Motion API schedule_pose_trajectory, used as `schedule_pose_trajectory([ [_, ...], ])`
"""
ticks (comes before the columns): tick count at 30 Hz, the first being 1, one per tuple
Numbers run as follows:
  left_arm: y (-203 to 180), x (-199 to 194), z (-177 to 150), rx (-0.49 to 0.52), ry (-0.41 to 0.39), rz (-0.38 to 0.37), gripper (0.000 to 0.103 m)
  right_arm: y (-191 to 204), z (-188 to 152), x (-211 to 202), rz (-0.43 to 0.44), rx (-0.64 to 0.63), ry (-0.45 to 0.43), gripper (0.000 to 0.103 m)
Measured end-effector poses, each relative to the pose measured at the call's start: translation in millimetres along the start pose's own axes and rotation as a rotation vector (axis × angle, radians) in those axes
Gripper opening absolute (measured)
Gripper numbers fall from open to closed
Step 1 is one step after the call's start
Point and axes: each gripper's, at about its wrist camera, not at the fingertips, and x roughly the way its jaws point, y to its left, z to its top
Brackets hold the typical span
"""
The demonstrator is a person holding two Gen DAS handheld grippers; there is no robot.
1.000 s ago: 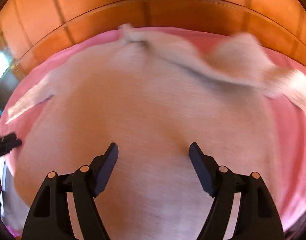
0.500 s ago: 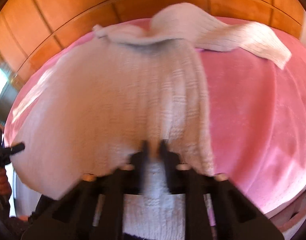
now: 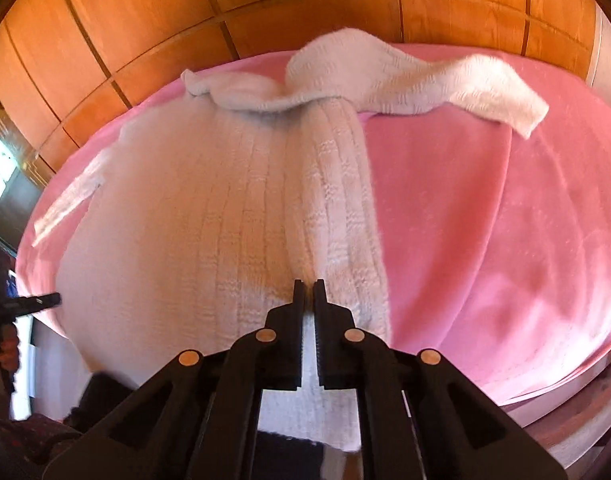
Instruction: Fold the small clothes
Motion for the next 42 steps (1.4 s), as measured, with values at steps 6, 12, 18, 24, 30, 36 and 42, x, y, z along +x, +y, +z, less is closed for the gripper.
schedule_pose_trajectory([
  [6,-35.2,-16.0,10.2,0.077,-0.193,0.051,0.018,-23.1,14.2,1.3,-0.038,0.084,-0.04,0.048],
  [12,-95.7,34.3,35.4,0.212,-0.185,0.077,0.018,-61.9,48.4,0.4,-0.207,0.166,-0.139,0.048],
  [18,-116.1,68.8,48.1,0.24,-0.149,0.107,0.018,-83.7,90.2,22.1,-0.435,0.031,-0.19,0.047],
  [24,-116.5,71.1,55.0,0.226,-0.128,0.105,0.018,-129.0,122.2,59.8,-0.586,-0.051,-0.137,0.046],
  [30,-139.2,87.6,84.7,0.166,-0.116,-0.006,0.061,-169.8,143.6,94.0,-0.616,-0.044,-0.06,0.022],
  [36,-196.8,137.4,110.7,0.259,-0.013,-0.112,0.061,-156.4,140.8,55.1,-0.552,-0.101,-0.091,0.004],
  [42,-253.4,194.7,133.2,0.311,0.062,-0.223,0.072,-124.2,117.3,-50.6,-0.449,-0.15,-0.229,0.003],
])
